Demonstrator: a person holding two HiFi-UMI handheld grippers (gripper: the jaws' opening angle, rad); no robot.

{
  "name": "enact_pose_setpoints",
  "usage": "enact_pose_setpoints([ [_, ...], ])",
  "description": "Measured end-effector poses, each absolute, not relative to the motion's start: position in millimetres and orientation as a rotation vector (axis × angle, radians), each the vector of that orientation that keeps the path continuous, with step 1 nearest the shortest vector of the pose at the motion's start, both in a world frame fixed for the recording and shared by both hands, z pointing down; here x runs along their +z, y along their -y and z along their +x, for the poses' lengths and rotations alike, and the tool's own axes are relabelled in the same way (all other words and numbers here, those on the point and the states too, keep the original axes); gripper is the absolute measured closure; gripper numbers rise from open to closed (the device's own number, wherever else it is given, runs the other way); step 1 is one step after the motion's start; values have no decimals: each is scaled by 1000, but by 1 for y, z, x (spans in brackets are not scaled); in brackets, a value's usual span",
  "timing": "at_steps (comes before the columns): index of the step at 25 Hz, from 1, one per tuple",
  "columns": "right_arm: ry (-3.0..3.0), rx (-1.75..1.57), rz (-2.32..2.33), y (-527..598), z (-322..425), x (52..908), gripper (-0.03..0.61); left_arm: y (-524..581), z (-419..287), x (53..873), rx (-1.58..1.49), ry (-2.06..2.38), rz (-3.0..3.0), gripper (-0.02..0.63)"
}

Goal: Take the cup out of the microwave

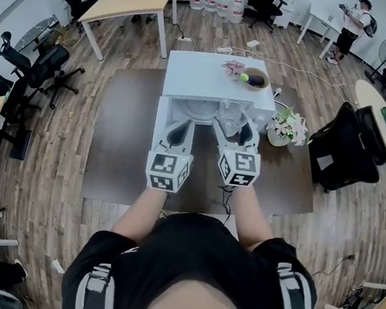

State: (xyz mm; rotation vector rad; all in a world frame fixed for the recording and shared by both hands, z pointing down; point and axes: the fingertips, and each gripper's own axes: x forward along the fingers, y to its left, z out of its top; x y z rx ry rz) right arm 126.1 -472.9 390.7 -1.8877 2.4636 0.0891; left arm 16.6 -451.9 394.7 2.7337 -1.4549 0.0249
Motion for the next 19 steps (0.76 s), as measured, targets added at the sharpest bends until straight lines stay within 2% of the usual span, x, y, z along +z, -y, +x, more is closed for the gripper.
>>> enact_pose_setpoints([
  [19,-2461,66,-1860,462,119,389,210,446,4,390,27,1483,2720,612],
])
